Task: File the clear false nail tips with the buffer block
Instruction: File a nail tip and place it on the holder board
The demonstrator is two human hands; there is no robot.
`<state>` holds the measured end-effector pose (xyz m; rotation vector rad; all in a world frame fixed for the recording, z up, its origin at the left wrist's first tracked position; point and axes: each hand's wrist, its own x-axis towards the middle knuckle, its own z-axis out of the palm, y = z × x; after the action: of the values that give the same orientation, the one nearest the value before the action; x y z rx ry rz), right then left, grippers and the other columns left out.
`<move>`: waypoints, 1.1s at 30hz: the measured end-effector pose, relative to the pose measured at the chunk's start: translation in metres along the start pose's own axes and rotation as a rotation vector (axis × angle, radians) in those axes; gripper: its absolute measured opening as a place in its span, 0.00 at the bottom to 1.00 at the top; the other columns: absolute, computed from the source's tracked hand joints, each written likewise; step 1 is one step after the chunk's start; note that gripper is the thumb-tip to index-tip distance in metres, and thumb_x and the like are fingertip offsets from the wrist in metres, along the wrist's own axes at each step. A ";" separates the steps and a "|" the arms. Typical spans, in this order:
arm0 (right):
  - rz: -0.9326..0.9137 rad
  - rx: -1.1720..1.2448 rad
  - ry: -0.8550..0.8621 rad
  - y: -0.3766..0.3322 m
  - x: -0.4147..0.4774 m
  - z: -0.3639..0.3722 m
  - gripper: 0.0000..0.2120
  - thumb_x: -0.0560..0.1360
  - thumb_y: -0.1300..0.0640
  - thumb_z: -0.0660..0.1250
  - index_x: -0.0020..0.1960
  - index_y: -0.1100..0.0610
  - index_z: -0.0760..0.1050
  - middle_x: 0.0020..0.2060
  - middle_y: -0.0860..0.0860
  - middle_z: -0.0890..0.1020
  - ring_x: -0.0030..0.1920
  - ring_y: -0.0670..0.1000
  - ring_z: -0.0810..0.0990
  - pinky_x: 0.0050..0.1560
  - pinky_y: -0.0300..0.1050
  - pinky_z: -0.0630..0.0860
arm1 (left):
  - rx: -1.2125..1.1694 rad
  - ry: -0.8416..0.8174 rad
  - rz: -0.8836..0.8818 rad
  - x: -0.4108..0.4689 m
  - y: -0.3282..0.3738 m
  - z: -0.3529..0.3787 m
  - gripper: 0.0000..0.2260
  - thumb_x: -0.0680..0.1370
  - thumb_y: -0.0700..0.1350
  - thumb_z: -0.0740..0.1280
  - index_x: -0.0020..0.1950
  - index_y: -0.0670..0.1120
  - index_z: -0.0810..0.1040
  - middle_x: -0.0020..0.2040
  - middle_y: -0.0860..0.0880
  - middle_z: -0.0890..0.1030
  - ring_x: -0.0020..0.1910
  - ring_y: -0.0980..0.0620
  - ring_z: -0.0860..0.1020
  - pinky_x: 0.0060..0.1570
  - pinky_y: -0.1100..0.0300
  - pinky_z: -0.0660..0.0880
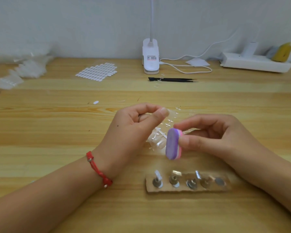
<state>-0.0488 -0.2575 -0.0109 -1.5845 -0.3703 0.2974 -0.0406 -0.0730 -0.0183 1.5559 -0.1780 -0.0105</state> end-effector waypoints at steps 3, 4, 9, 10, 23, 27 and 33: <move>-0.038 0.072 0.126 0.004 0.002 -0.005 0.21 0.56 0.58 0.81 0.48 0.50 0.86 0.41 0.51 0.86 0.38 0.49 0.85 0.39 0.36 0.79 | -0.018 0.000 -0.001 0.000 0.000 0.000 0.10 0.70 0.47 0.69 0.43 0.41 0.81 0.23 0.54 0.59 0.20 0.58 0.56 0.21 0.73 0.60; -0.037 0.096 0.142 0.005 0.003 -0.006 0.21 0.57 0.55 0.79 0.50 0.50 0.85 0.43 0.51 0.86 0.39 0.49 0.85 0.41 0.37 0.80 | -0.010 -0.007 0.001 0.000 0.000 0.000 0.10 0.70 0.48 0.69 0.43 0.42 0.81 0.23 0.54 0.59 0.21 0.58 0.56 0.21 0.73 0.60; -0.062 0.232 0.227 0.008 0.007 -0.008 0.17 0.59 0.53 0.76 0.47 0.53 0.86 0.42 0.55 0.87 0.41 0.51 0.86 0.41 0.37 0.80 | 0.069 -0.058 0.001 -0.002 0.000 0.002 0.06 0.74 0.45 0.69 0.43 0.43 0.82 0.22 0.56 0.59 0.20 0.60 0.57 0.22 0.73 0.59; -0.063 0.255 0.239 0.007 0.006 -0.008 0.17 0.58 0.55 0.76 0.47 0.54 0.86 0.42 0.56 0.87 0.41 0.51 0.86 0.41 0.37 0.80 | 0.069 -0.050 0.001 -0.002 0.000 0.001 0.06 0.74 0.44 0.68 0.44 0.42 0.82 0.22 0.56 0.59 0.20 0.60 0.57 0.22 0.73 0.59; -0.049 0.162 0.235 0.006 0.005 -0.004 0.17 0.56 0.55 0.79 0.45 0.51 0.87 0.40 0.53 0.87 0.39 0.49 0.86 0.39 0.35 0.79 | 0.055 -0.011 -0.008 -0.002 -0.001 0.001 0.06 0.74 0.44 0.69 0.43 0.42 0.81 0.21 0.57 0.59 0.19 0.59 0.58 0.21 0.71 0.59; -0.058 0.264 0.290 0.007 0.006 -0.006 0.16 0.56 0.55 0.75 0.44 0.52 0.87 0.41 0.52 0.87 0.39 0.47 0.85 0.39 0.36 0.80 | 0.045 0.015 -0.004 -0.001 -0.001 0.001 0.07 0.72 0.47 0.70 0.43 0.43 0.82 0.22 0.56 0.59 0.21 0.58 0.57 0.21 0.70 0.59; -0.063 0.315 0.305 0.009 0.007 -0.009 0.15 0.57 0.56 0.75 0.44 0.53 0.87 0.42 0.52 0.87 0.41 0.47 0.86 0.39 0.35 0.80 | 0.080 -0.017 0.013 -0.003 0.000 0.003 0.05 0.74 0.45 0.69 0.41 0.46 0.82 0.21 0.56 0.59 0.20 0.59 0.57 0.22 0.71 0.59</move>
<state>-0.0383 -0.2629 -0.0188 -1.2802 -0.1273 0.0580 -0.0443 -0.0758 -0.0188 1.6350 -0.2043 -0.0064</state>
